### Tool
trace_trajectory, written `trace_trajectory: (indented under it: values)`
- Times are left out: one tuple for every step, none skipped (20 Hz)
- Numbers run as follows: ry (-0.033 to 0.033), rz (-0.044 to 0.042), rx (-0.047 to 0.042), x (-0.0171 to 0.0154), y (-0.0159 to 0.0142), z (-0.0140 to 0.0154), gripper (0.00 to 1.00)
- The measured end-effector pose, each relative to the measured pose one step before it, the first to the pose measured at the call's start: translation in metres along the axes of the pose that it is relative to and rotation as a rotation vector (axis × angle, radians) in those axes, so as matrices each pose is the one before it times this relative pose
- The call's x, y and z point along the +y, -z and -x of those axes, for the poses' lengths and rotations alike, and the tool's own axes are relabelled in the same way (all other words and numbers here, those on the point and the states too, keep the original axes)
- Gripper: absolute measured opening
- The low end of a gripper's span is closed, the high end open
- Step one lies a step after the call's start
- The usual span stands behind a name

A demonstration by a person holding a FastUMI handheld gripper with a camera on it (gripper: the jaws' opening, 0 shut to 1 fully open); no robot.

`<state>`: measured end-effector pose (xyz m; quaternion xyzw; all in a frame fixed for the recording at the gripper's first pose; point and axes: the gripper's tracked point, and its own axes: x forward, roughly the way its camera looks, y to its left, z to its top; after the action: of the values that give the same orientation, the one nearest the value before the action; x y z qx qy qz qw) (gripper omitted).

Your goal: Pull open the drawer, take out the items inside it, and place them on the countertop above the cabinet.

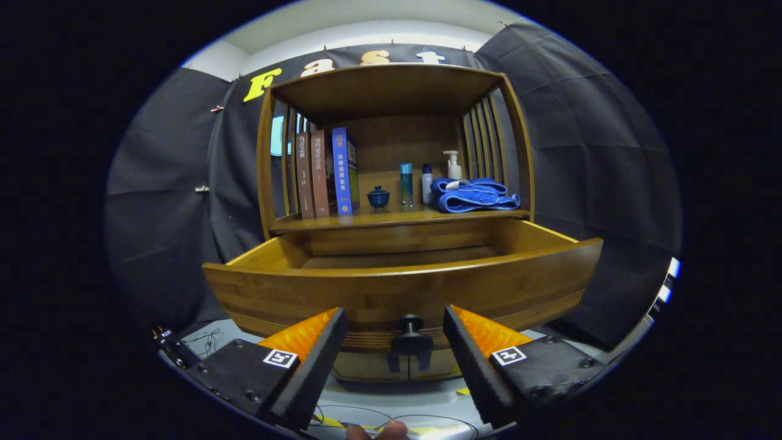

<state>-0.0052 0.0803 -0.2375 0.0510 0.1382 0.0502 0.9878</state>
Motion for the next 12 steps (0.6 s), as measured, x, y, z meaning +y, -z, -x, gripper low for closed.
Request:
trace_trajectory:
  values:
    - [0.02771,0.01594,0.01117,-0.00412,-0.00539,0.00449,0.99]
    - [0.02369,0.01544,0.02708,-0.0038,-0.00523,0.00504,0.99]
    - [0.0218,0.01456,0.0333,-0.00117,-0.00418,0.00346,0.99]
    - [0.02755,0.01857,0.04217,-0.00463,-0.00352,0.00221,0.99]
    - [0.03091,0.02022,0.04514,-0.00683,-0.00404,0.00181,0.99]
    - [0.03288,0.02363,0.04502,-0.00602,-0.00648,0.00046,1.0]
    - [0.01639,0.00408,0.03303,-0.00247,-0.00721,-0.00114,0.99]
    - [0.01305,-0.01223,0.01853,-0.00174,-0.01196,-0.00114,0.99]
    - [0.00812,-0.01941,-0.00681,0.0008,-0.01584,-0.00002,0.98]
    - [0.01564,-0.01451,0.00379,-0.00088,-0.01331,-0.00228,0.98]
    - [0.02151,-0.00469,0.00918,-0.00365,-0.01198,-0.00311,0.98]
    - [0.0214,0.00363,0.01783,-0.00172,-0.01016,-0.00432,0.98]
